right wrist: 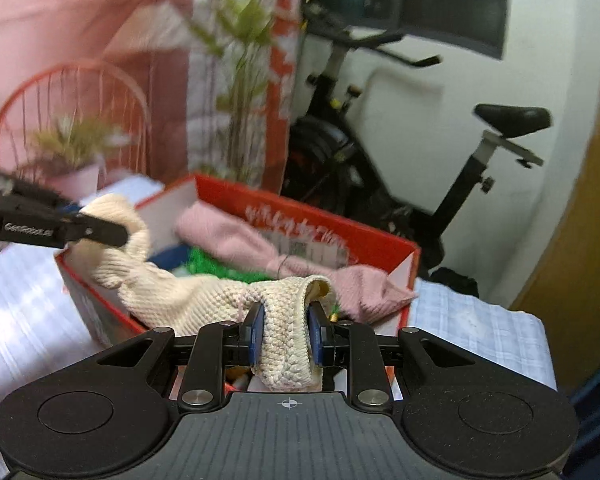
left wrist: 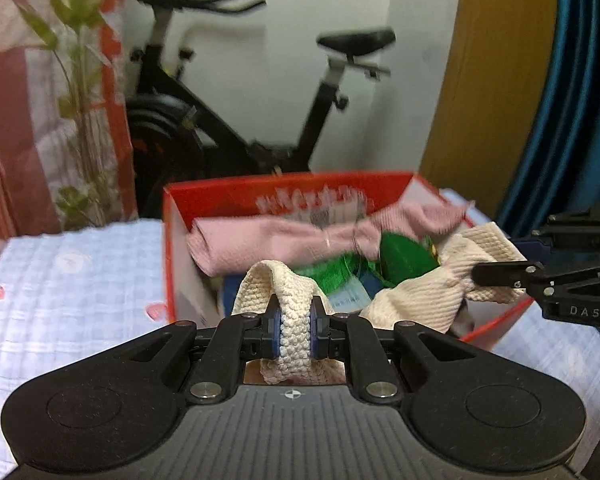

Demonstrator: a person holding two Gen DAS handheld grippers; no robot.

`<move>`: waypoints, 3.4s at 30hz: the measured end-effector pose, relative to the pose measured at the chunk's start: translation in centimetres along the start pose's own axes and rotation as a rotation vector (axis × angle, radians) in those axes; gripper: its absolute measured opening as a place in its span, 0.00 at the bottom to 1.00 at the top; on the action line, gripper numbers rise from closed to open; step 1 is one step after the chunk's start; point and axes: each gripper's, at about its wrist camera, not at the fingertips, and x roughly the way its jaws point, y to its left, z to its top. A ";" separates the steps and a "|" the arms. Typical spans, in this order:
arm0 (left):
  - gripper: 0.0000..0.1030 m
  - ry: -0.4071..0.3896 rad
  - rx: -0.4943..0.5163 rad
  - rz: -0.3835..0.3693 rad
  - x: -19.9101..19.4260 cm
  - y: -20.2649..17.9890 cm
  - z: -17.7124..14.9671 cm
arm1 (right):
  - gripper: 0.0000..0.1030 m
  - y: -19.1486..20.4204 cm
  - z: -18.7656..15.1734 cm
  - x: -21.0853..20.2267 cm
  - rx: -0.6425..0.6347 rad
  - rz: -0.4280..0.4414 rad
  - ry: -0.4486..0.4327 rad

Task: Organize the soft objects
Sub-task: 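Lower the cream cloth into the box and open both tools, then reach both tools to the white plastic pouch and close on it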

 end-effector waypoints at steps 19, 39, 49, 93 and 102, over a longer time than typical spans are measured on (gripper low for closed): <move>0.20 0.125 -0.005 -0.031 3.1 0.7 -0.9 | 0.24 -0.2 0.2 4.5 0.085 0.069 0.155; 1.00 -0.053 -0.069 0.002 -3.6 -0.3 -0.8 | 1.00 -1.6 -1.9 -0.9 0.251 0.021 -0.084; 1.00 -0.078 -0.082 0.049 -6.3 -0.7 -4.1 | 1.00 0.1 -4.7 -3.8 0.251 -0.007 -0.191; 0.71 0.113 -0.223 -0.058 -1.0 -0.7 -13.6 | 0.62 5.5 -15.3 1.5 0.270 0.126 0.088; 0.70 0.118 -0.248 -0.041 -1.3 0.0 -14.5 | 0.61 8.1 -14.6 2.4 0.212 0.144 0.065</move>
